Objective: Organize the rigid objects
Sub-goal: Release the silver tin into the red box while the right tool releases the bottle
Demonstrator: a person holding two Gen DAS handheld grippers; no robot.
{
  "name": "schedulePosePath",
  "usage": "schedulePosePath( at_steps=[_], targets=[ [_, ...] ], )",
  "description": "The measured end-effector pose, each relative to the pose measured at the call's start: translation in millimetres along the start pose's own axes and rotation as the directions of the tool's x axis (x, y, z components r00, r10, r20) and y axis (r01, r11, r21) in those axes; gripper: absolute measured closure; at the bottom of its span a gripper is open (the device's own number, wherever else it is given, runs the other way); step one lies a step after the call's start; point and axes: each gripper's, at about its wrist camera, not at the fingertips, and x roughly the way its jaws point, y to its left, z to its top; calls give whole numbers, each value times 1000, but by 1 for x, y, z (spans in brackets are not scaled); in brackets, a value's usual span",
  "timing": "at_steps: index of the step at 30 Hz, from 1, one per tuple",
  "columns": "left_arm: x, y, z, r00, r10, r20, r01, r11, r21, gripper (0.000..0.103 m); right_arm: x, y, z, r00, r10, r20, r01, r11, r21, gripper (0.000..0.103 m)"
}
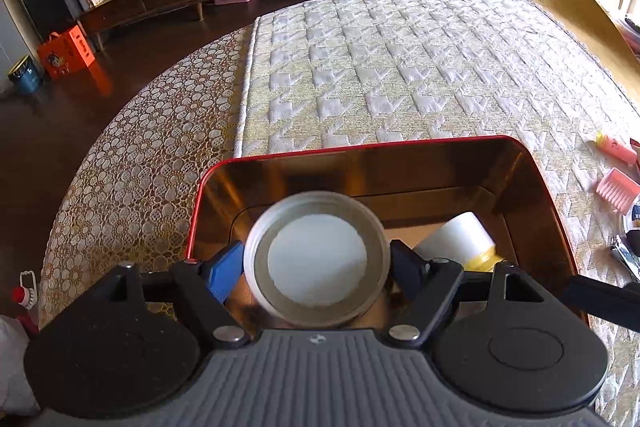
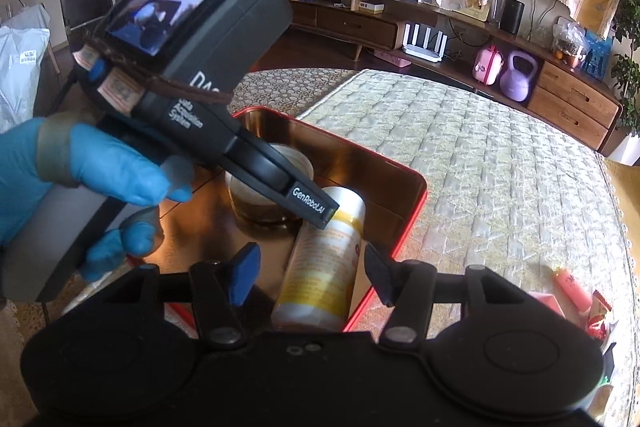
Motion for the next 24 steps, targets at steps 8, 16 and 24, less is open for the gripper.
schedulePosePath(
  at_steps=[8, 16, 24],
  targets=[
    [-17, 2, -6, 1000, 1, 1, -1, 1000, 6, 25, -23, -16, 1, 1000, 14, 18, -16, 995, 100, 43],
    [-48, 9, -15, 999, -6, 40, 7, 999, -32, 25, -50, -27, -2, 999, 19, 47, -27, 985, 170, 42],
    [-84, -2, -26, 995, -41, 92, 44, 998, -35, 25, -79, -40, -9, 996, 10, 94, -31, 975, 222, 39]
  ],
)
